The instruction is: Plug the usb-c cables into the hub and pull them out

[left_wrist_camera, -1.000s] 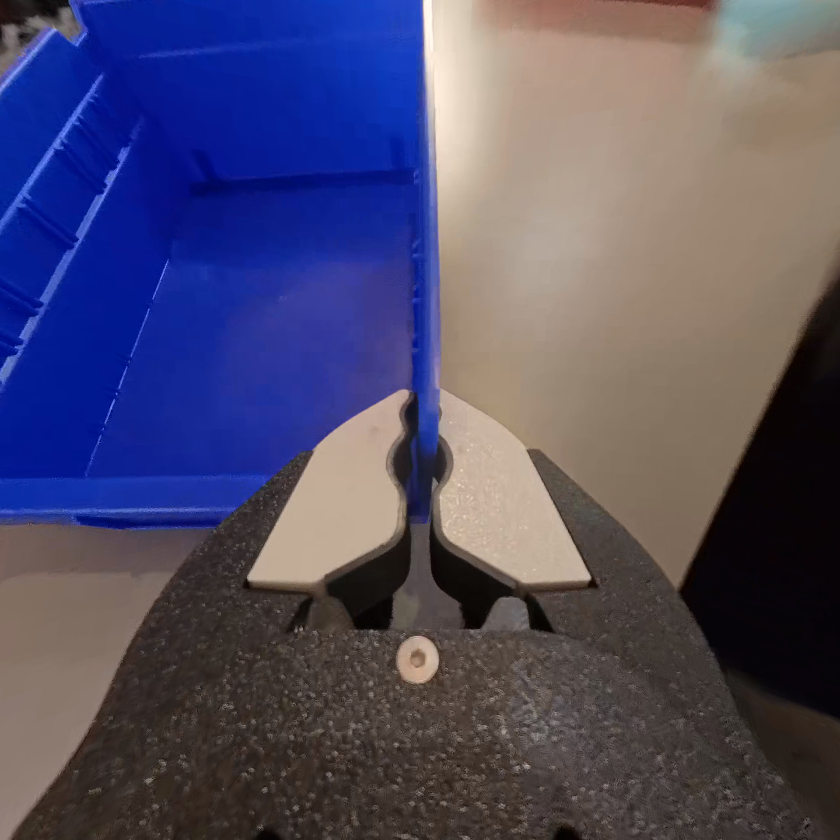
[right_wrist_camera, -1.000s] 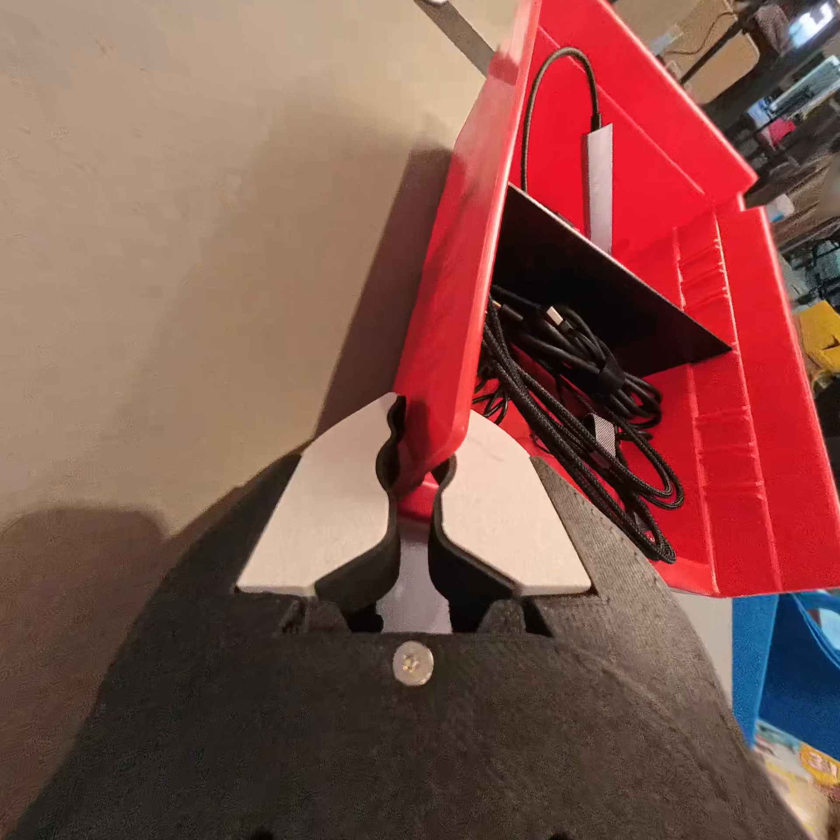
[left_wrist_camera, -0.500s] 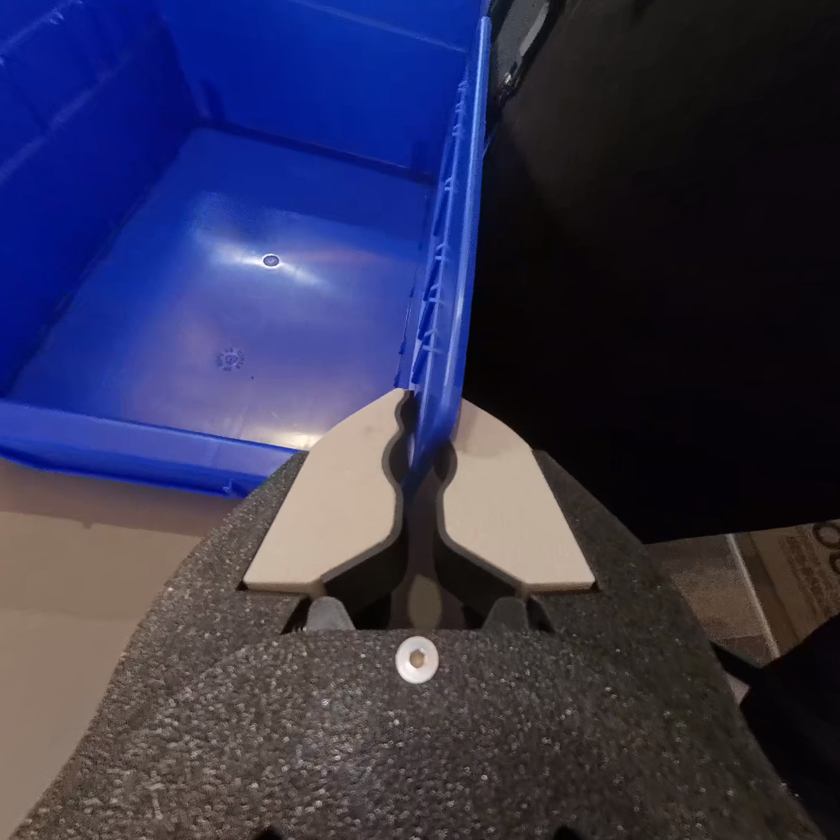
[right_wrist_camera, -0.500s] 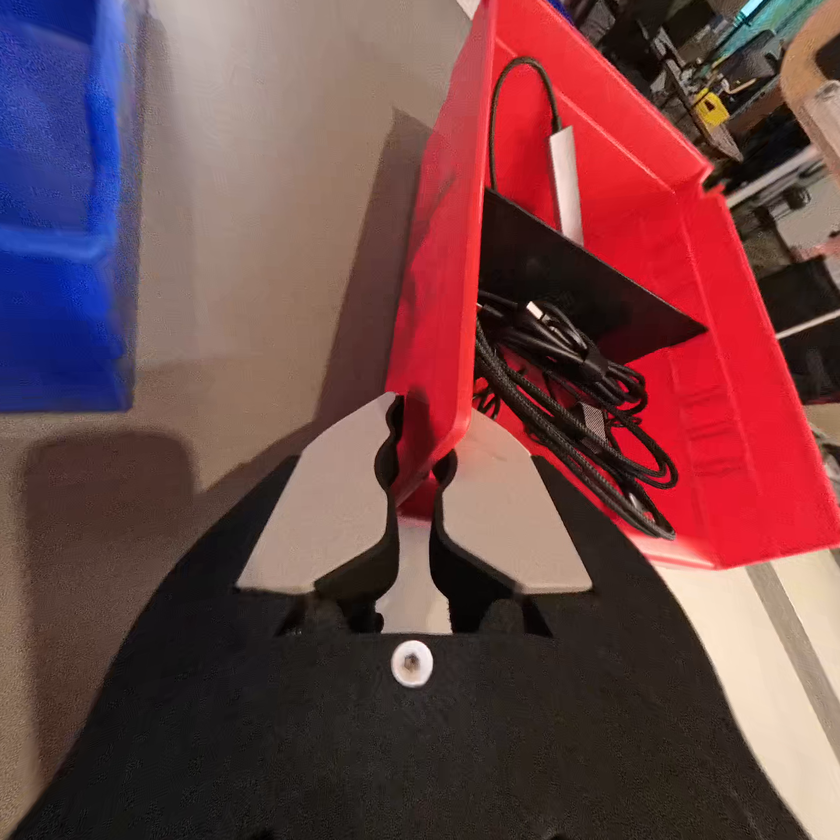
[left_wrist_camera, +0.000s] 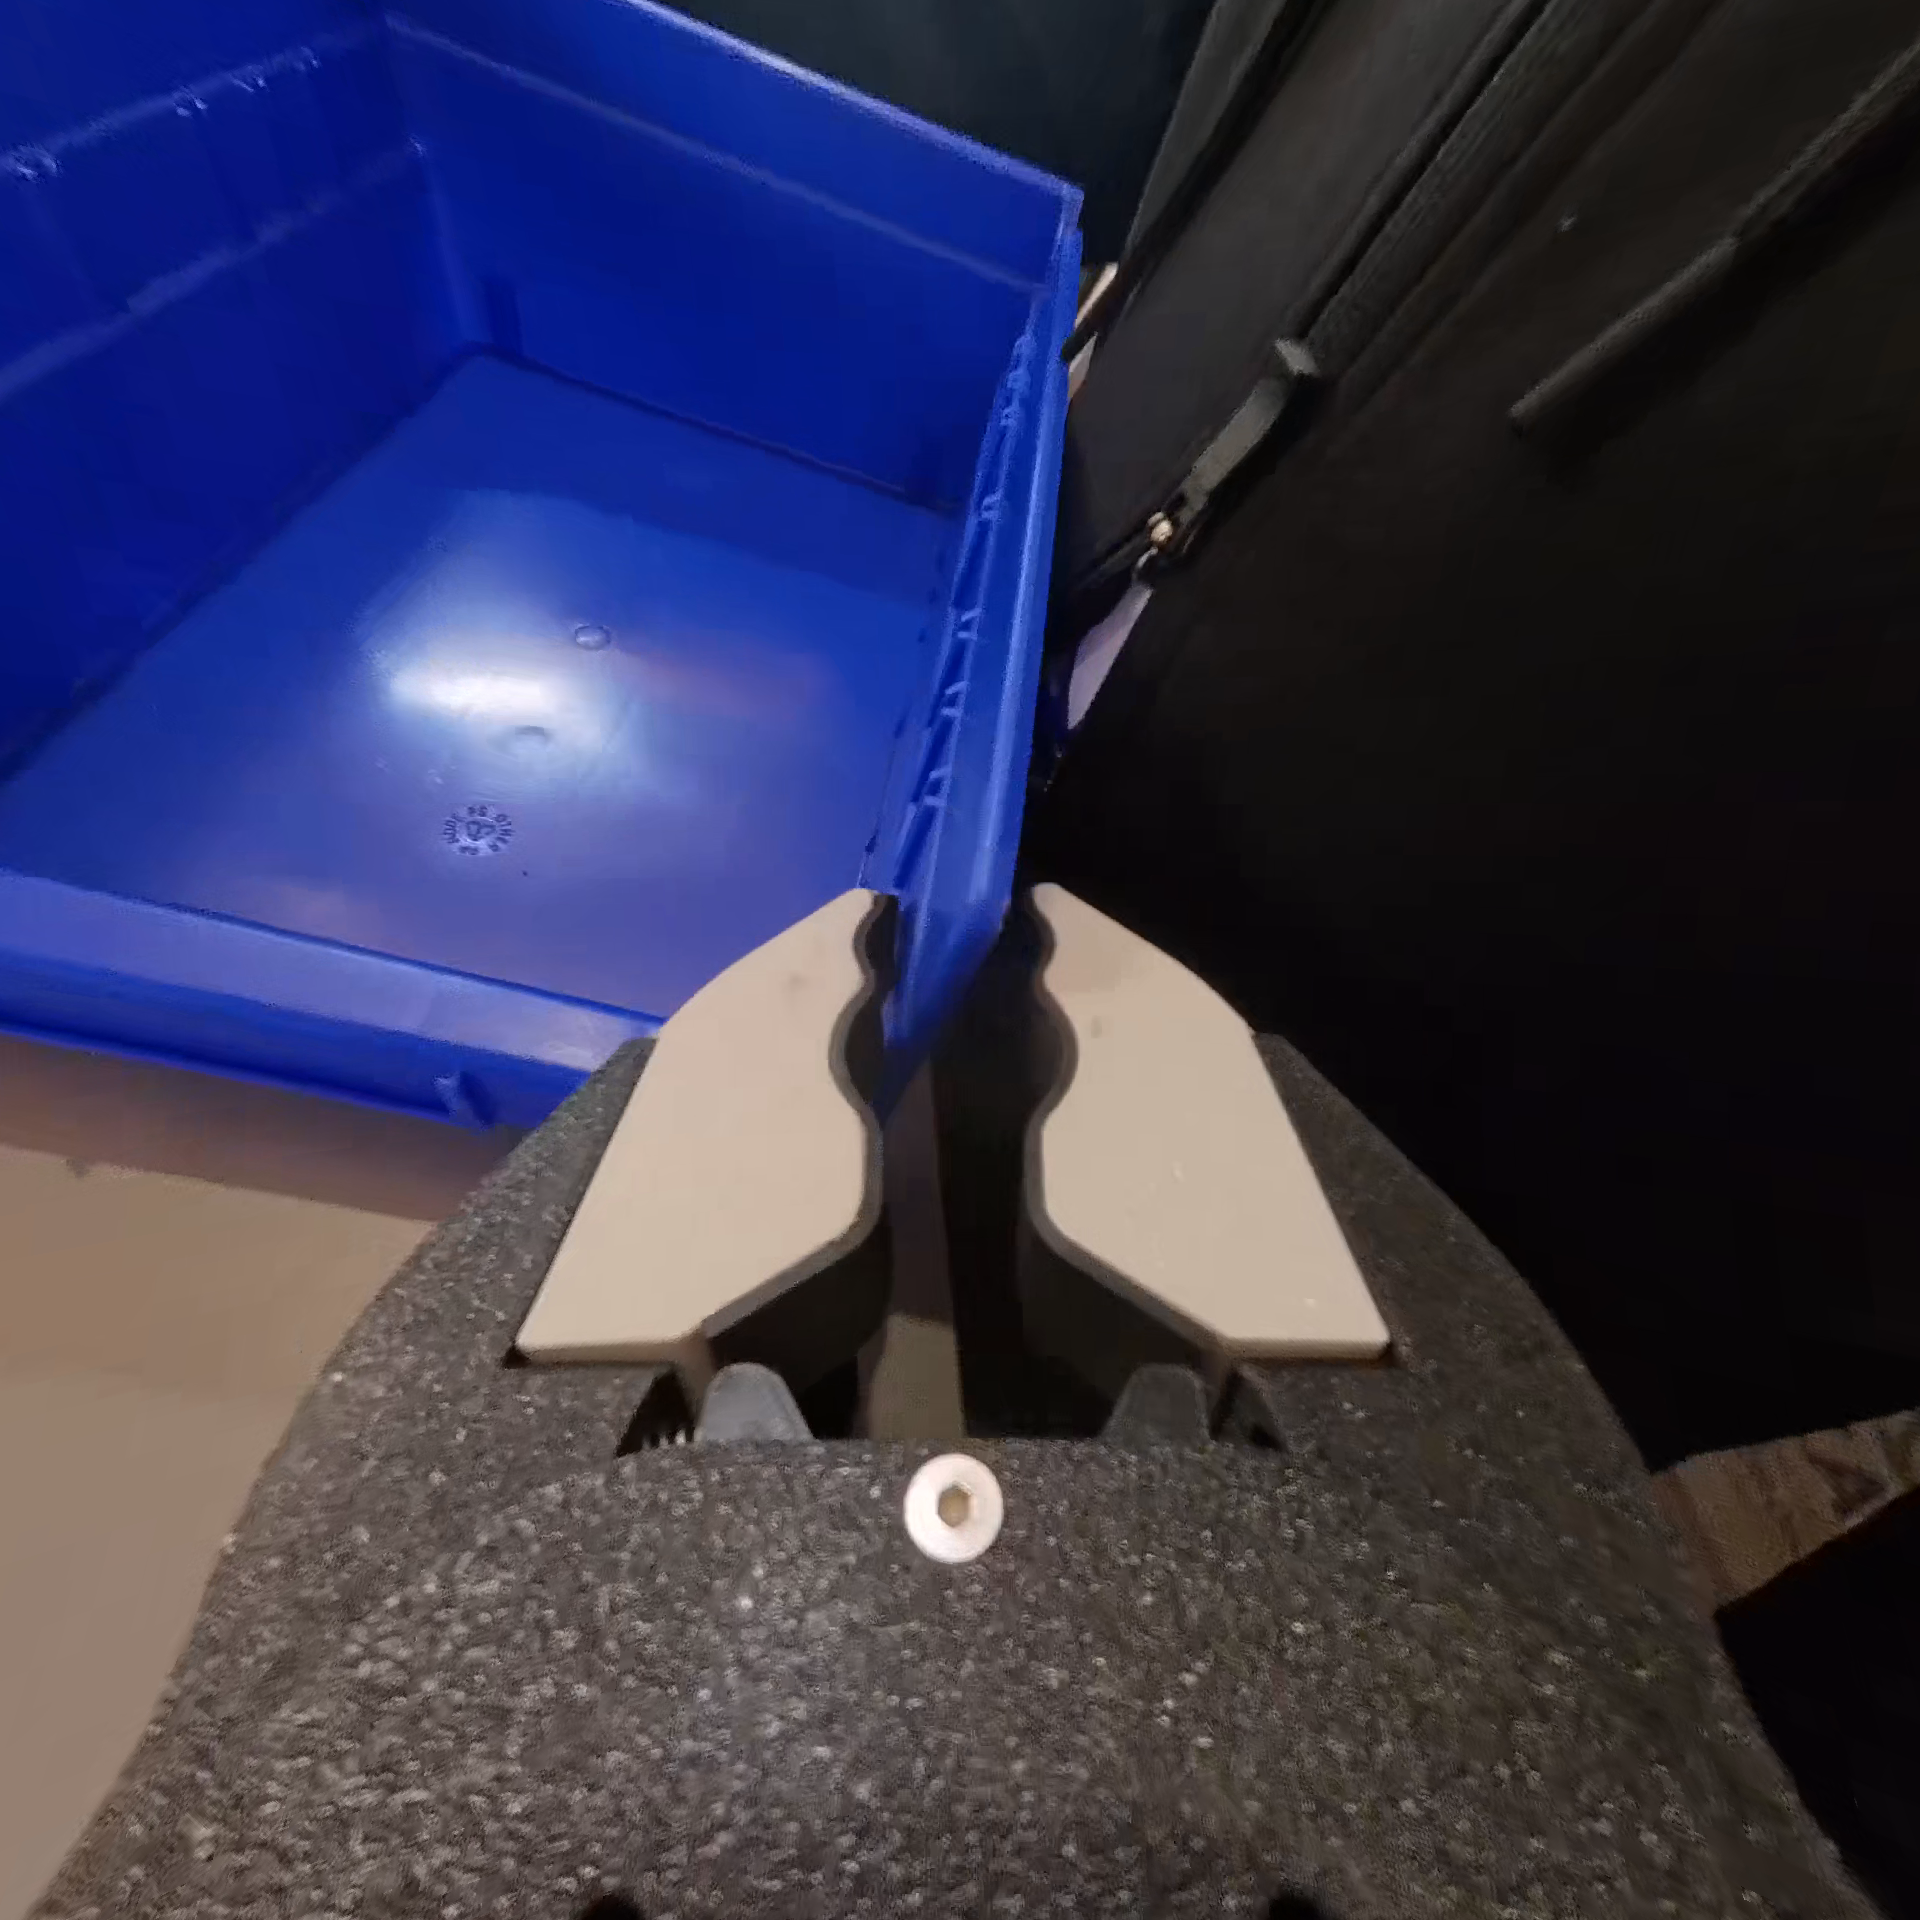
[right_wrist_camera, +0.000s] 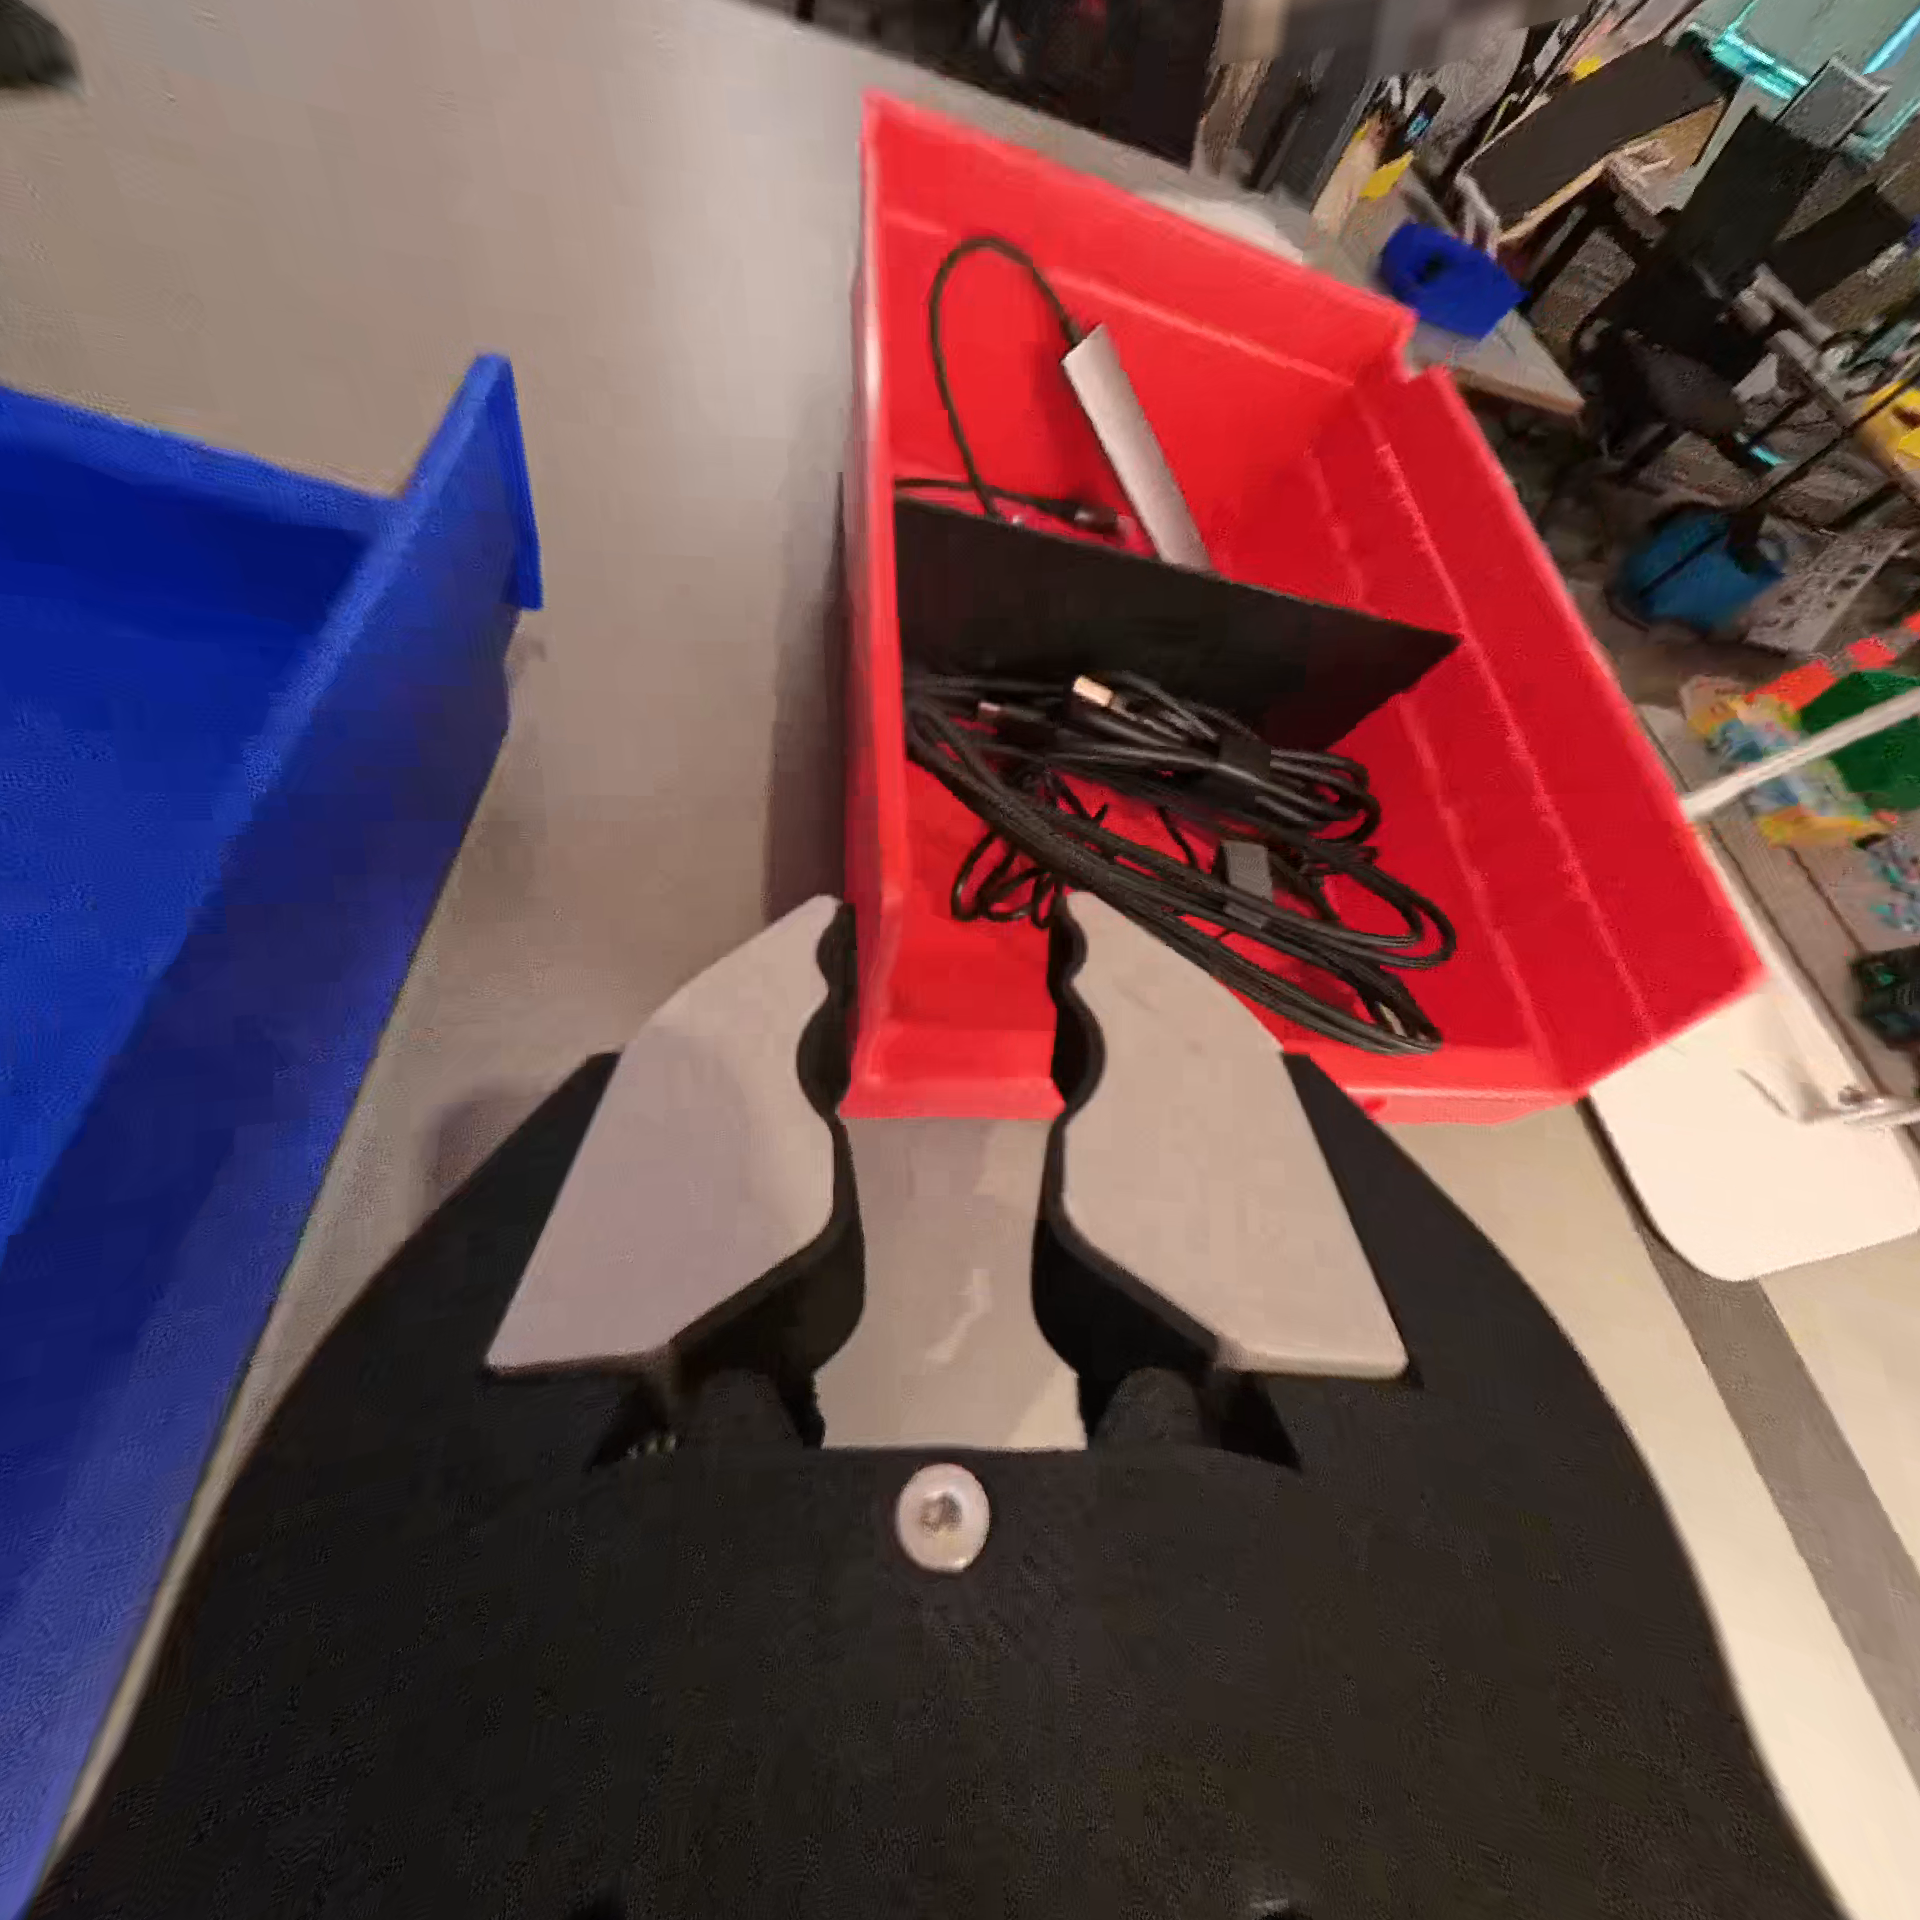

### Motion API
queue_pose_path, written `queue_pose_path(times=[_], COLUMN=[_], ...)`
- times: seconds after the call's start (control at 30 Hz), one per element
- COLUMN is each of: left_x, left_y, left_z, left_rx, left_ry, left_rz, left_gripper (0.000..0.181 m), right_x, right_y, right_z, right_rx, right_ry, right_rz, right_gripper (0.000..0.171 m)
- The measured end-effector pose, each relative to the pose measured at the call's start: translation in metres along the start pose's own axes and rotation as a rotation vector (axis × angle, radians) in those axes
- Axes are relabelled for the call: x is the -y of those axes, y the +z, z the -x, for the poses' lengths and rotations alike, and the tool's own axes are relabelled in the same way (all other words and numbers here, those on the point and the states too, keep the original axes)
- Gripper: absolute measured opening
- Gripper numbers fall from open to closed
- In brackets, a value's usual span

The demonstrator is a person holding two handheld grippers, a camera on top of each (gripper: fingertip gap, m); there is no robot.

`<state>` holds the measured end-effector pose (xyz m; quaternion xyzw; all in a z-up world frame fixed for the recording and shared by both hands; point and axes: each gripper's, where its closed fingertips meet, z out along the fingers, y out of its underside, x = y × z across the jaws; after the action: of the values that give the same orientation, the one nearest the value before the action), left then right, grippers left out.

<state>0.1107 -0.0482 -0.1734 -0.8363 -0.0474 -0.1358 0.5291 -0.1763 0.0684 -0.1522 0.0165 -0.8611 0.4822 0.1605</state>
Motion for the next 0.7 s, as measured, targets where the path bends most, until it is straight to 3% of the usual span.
queue_pose_path(times=[0.03, 0.2, 0.3, 0.4, 0.5, 0.6, 0.7], left_x=[0.002, 0.046, 0.073, 0.074, 0.069, 0.066, 0.062], left_y=[-0.002, -0.04, -0.091, -0.162, -0.216, -0.228, -0.204], left_z=[-0.002, -0.001, 0.059, 0.142, 0.208, 0.267, 0.311], left_rx=[0.004, 0.12, 0.469, 0.846, 1.002, 1.036, 0.969], left_ry=[-0.017, -0.003, -0.047, -0.269, -0.457, -0.541, -0.639], left_rz=[-0.028, -0.282, -0.426, -0.525, -0.641, -0.6, -0.466], left_gripper=[0.028, 0.042, 0.057, 0.07, 0.07, 0.07, 0.062], right_x=[0.005, 0.017, -0.005, -0.039, -0.045, -0.049, -0.048], right_y=[-0.018, -0.122, -0.16, -0.175, -0.179, -0.172, -0.165], right_z=[-0.009, -0.028, 0.013, 0.065, 0.107, 0.139, 0.155], right_rx=[-0.018, -0.2, -0.243, -0.264, -0.267, -0.266, -0.238], right_ry=[0.031, 0.216, 0.408, 0.629, 0.855, 0.95, 0.997], right_rz=[-0.03, -0.042, 0.096, 0.224, 0.131, 0.109, 0.095], right_gripper=[0.039, 0.043, 0.053, 0.075, 0.078, 0.08, 0.066])
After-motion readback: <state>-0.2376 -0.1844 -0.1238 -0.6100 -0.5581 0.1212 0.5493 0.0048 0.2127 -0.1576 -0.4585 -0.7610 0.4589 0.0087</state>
